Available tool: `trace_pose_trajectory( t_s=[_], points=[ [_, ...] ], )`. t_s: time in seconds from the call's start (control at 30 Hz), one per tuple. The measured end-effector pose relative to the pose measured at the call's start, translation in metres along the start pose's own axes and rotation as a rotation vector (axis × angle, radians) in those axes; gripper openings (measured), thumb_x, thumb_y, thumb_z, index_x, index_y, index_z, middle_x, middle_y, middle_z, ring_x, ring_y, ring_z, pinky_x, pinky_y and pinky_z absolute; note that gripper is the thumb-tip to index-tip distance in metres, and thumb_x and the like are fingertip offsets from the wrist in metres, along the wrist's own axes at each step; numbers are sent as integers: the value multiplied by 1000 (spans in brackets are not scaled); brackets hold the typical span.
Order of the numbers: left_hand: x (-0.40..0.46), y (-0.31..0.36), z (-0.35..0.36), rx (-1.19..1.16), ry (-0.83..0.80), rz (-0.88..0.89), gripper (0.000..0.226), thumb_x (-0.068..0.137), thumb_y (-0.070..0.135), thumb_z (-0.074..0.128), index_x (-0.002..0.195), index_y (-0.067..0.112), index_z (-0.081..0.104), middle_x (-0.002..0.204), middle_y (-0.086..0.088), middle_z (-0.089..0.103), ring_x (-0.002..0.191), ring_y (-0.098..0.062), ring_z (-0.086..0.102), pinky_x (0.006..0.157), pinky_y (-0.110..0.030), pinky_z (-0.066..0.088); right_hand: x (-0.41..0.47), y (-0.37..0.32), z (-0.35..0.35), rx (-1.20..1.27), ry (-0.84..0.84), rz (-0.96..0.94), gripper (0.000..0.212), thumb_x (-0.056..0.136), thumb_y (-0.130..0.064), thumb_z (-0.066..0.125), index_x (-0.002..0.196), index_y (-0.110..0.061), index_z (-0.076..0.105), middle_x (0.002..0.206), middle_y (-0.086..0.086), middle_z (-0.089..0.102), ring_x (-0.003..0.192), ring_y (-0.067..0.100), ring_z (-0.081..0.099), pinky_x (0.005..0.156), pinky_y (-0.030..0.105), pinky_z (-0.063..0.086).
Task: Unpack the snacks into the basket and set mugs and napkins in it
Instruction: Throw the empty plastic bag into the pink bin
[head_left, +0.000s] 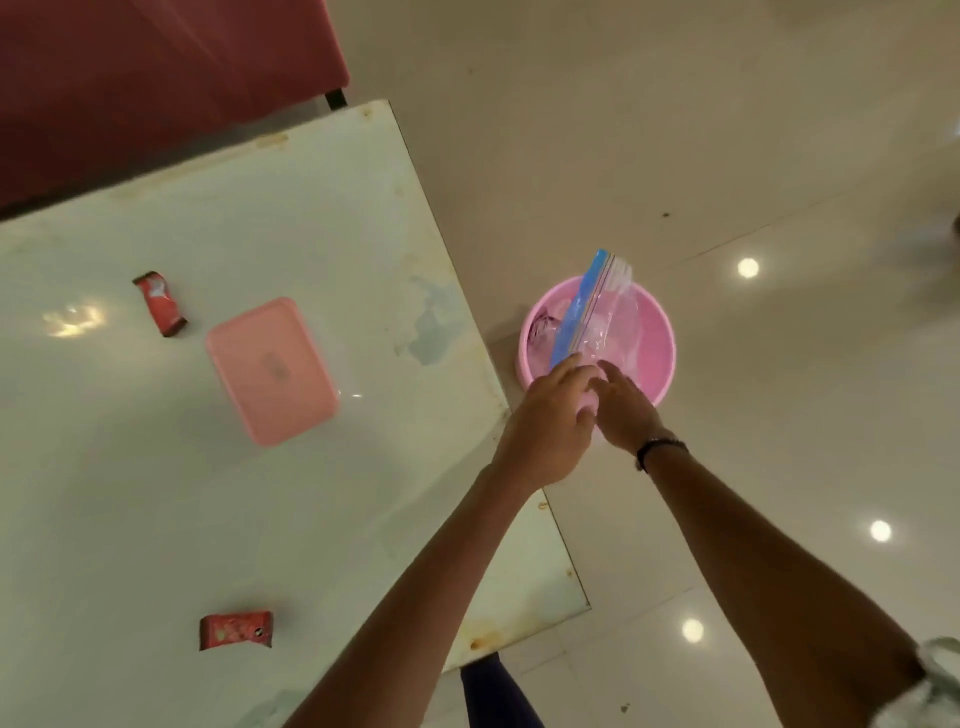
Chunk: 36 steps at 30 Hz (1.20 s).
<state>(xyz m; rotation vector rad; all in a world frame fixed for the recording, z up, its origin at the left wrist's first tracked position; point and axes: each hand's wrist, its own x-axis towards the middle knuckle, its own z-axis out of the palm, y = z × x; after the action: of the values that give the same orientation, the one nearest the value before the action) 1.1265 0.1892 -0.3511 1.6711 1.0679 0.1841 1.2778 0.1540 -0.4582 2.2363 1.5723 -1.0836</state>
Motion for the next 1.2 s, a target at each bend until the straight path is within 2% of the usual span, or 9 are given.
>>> trace_pose_trajectory(
  t_s=[0.13, 0.33, 0.43, 0.47, 0.53, 0.63, 0.8, 1.0, 1.2],
  points=[
    [10, -7, 11, 101, -7, -3, 35, 95, 15, 47, 130, 10, 49, 144, -5, 45, 133, -25, 40, 105, -41, 44, 29, 2, 8, -51, -140, -39, 32, 92, -8, 46, 124, -8, 53, 130, 14, 53, 114, 30, 55, 95, 41, 47],
    [17, -11, 13, 98, -51, -65, 30, 96, 16, 46, 123, 7, 53, 128, -10, 58, 117, -24, 55, 96, -37, 50, 30, -18, -7, -179, -223, -76, 28, 99, -6, 36, 120, 6, 51, 116, 18, 55, 118, 32, 50, 96, 36, 37],
    [16, -6, 11, 104, -61, -87, 31, 96, 17, 47, 125, 7, 52, 128, -9, 59, 117, -23, 56, 96, -35, 48, 26, -13, -3, -84, -219, -44, 15, 97, -6, 42, 97, -8, 57, 102, 10, 57, 102, 29, 52, 91, 36, 41],
    [15, -4, 10, 104, -58, -92, 31, 96, 17, 47, 125, 8, 53, 129, -9, 59, 117, -23, 57, 97, -34, 48, 25, -10, -3, -33, -196, -35, 11, 95, -8, 46, 99, -10, 56, 107, 8, 56, 102, 27, 53, 95, 40, 44],
    [13, -1, 7, 104, -49, -102, 30, 96, 18, 48, 124, 8, 54, 128, -8, 60, 117, -23, 58, 98, -33, 47, 24, -4, -2, 2, -113, -31, 34, 90, -15, 54, 124, -10, 51, 133, 10, 46, 113, 29, 55, 95, 44, 49],
    [11, 4, 1, 92, -39, -124, 30, 97, 19, 46, 123, 7, 54, 126, -9, 61, 117, -22, 57, 97, -31, 47, 16, -5, -2, -21, 65, -54, 52, 88, -18, 59, 136, -11, 43, 146, 10, 36, 122, 31, 52, 93, 47, 51],
    [8, 7, -5, 71, -34, -132, 28, 97, 17, 42, 122, 8, 54, 126, -10, 61, 116, -24, 57, 97, -37, 49, 8, -12, 5, -155, -128, -154, 30, 94, -10, 45, 123, -6, 52, 125, 17, 56, 113, 36, 53, 97, 49, 46],
    [-4, 14, -19, -5, 27, -109, 26, 97, 17, 45, 119, 9, 55, 125, -10, 61, 114, -24, 58, 94, -37, 52, -7, -35, -14, 129, 310, -107, 30, 92, -9, 53, 122, -10, 54, 125, 10, 59, 117, 26, 55, 96, 32, 44],
    [-44, 24, -62, -110, 161, -112, 28, 94, 14, 45, 120, 14, 54, 124, -5, 62, 110, -21, 59, 91, -37, 52, -75, -109, -77, 496, 672, -151, 21, 94, -2, 45, 101, -3, 65, 95, 5, 69, 79, 17, 59, 73, 20, 46]
  ],
)
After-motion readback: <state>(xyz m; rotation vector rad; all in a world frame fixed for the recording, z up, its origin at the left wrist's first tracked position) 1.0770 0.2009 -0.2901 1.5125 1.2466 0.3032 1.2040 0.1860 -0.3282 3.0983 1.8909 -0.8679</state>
